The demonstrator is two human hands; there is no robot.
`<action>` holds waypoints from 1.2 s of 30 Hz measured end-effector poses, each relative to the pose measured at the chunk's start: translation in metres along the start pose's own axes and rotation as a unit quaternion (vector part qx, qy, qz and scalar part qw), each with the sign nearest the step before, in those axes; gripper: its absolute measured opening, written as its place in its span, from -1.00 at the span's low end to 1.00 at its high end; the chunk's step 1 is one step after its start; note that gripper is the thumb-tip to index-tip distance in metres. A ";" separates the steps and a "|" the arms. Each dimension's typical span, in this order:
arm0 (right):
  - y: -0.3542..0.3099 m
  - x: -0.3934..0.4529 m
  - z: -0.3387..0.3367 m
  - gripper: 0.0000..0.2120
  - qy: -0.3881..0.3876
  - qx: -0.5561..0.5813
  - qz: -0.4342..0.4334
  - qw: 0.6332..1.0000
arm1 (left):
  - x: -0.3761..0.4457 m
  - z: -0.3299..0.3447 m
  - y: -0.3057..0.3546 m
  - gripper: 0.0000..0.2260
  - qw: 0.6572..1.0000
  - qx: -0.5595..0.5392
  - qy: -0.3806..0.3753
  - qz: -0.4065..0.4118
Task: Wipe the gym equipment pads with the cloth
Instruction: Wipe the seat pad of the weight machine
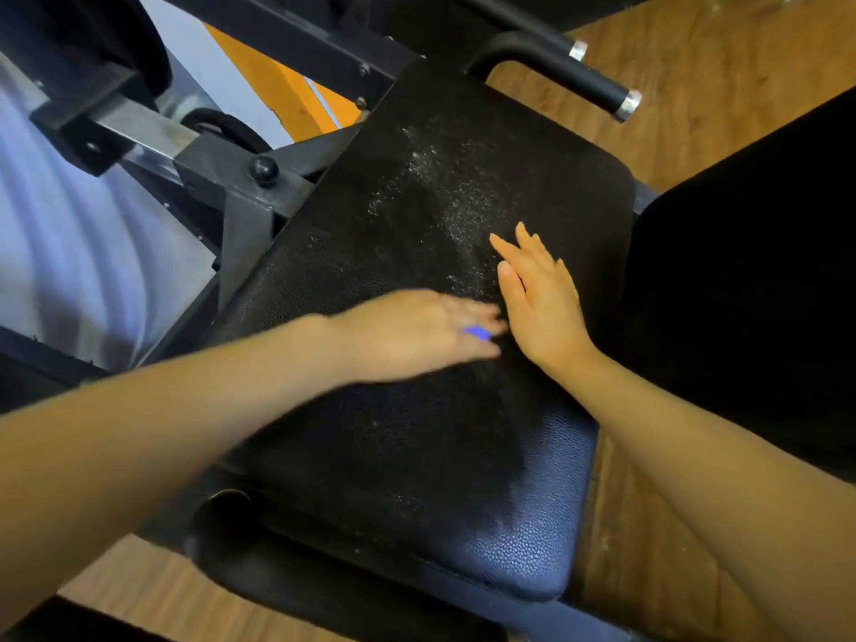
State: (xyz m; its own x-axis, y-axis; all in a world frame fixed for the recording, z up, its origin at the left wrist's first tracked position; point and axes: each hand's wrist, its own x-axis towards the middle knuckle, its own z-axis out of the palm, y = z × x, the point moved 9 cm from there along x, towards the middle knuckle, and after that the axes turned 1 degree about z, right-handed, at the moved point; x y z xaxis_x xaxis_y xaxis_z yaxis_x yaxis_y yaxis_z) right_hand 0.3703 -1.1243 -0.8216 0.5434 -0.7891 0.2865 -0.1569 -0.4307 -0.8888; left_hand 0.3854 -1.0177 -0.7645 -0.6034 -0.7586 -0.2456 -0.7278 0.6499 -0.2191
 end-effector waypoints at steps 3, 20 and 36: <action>0.000 0.000 0.001 -0.61 -0.003 0.008 0.005 1.000 | -0.010 -0.023 -0.054 -0.75 0.987 0.080 0.053 -0.127; -0.004 -0.006 0.015 -0.55 -0.062 -0.137 -0.025 0.988 | -0.026 -0.012 0.016 -0.71 0.997 0.032 0.015 -0.067; -0.004 -0.006 0.017 -0.54 -0.067 -0.174 -0.024 0.982 | -0.011 0.007 0.077 -0.65 0.995 -0.081 -0.048 0.046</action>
State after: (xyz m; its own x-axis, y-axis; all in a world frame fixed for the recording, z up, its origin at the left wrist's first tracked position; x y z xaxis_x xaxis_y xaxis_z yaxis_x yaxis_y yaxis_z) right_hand 0.3814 -1.1103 -0.8256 0.6569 -0.7094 0.2554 -0.3885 -0.6087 -0.6918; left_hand 0.3381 -0.9587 -0.7857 -0.6411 -0.6839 -0.3482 -0.7190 0.6939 -0.0392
